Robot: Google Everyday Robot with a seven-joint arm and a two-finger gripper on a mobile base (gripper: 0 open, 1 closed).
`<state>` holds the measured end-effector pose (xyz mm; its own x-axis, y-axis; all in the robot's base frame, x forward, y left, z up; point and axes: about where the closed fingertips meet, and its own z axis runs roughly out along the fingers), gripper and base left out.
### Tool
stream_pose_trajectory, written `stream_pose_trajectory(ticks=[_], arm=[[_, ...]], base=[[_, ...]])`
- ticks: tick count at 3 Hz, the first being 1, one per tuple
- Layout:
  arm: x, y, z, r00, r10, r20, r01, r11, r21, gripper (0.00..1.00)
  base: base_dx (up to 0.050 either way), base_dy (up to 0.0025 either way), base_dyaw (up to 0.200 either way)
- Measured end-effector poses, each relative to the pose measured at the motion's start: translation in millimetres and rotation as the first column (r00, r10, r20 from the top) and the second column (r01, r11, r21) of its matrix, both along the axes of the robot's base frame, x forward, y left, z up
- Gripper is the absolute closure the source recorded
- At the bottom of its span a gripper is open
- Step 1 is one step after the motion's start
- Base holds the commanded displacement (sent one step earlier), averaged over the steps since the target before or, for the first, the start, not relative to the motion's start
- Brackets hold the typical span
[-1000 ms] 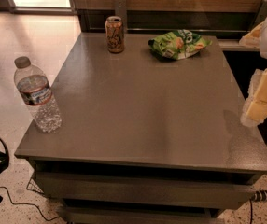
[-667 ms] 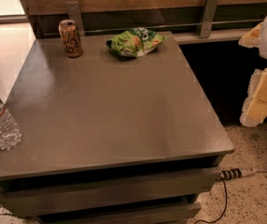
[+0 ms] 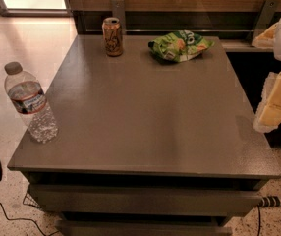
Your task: Move orange can near water bottle
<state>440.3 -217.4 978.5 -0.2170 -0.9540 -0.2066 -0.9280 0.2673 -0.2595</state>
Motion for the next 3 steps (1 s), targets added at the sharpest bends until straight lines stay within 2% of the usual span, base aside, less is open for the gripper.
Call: stream_pose_trajectory(ticks=[1, 2, 3], arm=[[17.7, -10.9, 4.1, 0.9985, 0.019, 0.052, -0.017, 0.999, -0.034, 0.0], [58.2, -11.5, 5.5, 0.9862, 0.07, 0.15, -0.068, 0.998, -0.019, 0.0], [80.9, -7.3, 1.5, 0.976, 0.101, 0.193, -0.104, 0.995, 0.006, 0.0]], base=[[0.0, 0.0, 0.0], [0.0, 0.0, 0.0], [0.0, 0.0, 0.0]])
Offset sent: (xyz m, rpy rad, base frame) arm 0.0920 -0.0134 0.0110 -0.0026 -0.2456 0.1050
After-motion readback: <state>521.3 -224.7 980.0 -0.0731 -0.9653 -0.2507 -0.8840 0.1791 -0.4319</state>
